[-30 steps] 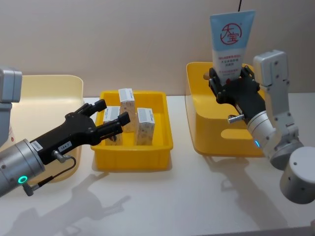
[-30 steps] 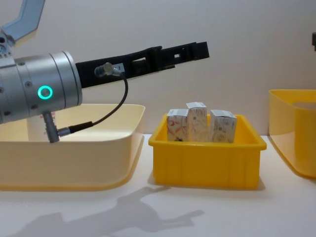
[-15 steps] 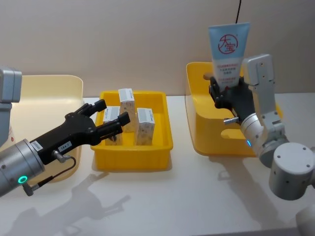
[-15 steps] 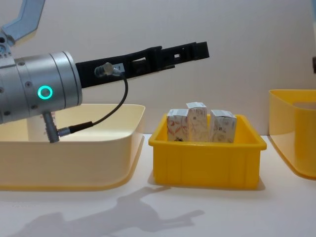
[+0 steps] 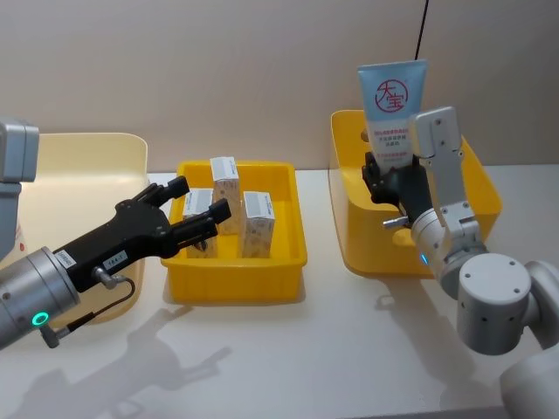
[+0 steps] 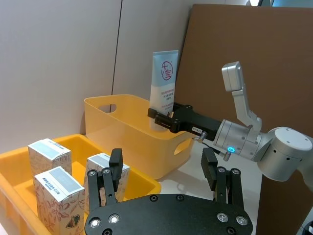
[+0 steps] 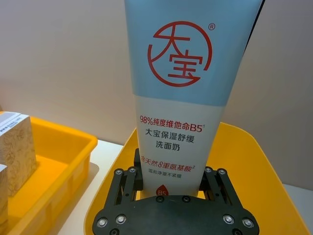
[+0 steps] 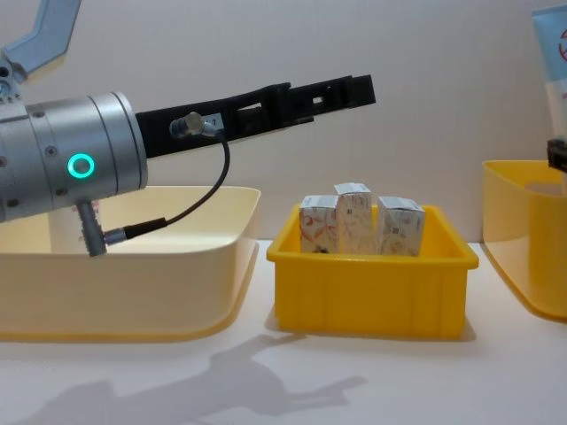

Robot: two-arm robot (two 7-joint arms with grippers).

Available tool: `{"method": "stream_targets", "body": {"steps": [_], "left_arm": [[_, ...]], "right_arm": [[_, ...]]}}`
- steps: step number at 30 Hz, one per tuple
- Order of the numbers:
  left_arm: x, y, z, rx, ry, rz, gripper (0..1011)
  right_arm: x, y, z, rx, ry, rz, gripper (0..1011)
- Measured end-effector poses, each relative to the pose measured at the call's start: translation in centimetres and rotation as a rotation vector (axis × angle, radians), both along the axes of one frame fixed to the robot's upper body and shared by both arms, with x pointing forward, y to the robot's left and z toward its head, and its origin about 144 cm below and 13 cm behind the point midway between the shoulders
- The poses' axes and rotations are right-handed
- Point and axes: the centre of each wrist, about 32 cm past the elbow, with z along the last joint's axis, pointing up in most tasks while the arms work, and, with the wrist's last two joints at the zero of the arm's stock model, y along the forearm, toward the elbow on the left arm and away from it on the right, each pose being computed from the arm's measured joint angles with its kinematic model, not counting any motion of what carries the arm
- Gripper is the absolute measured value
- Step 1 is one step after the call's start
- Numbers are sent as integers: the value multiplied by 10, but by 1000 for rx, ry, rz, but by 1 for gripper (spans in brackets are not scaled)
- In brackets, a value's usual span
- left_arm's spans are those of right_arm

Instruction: Bimanual collaborative sorting of washing and personal care products

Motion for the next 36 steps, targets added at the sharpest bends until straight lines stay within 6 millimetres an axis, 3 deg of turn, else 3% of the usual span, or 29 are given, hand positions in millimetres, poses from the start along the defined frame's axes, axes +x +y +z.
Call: {"method": "stream_targets", "body": {"steps": [11, 14, 27, 36], "left_arm": [[0, 0, 0, 0, 0, 0, 1000], [0, 0, 0, 0, 0, 0, 1000], [0, 0, 0, 0, 0, 0, 1000], [0, 0, 0, 0, 0, 0, 1000]], "right_arm": [[4, 6, -5, -2, 22, -26, 566], [4, 7, -6, -3, 24, -27, 604], [5, 9, -8, -3, 32, -36, 986], [5, 9, -8, -4, 35, -38, 1001]]}}
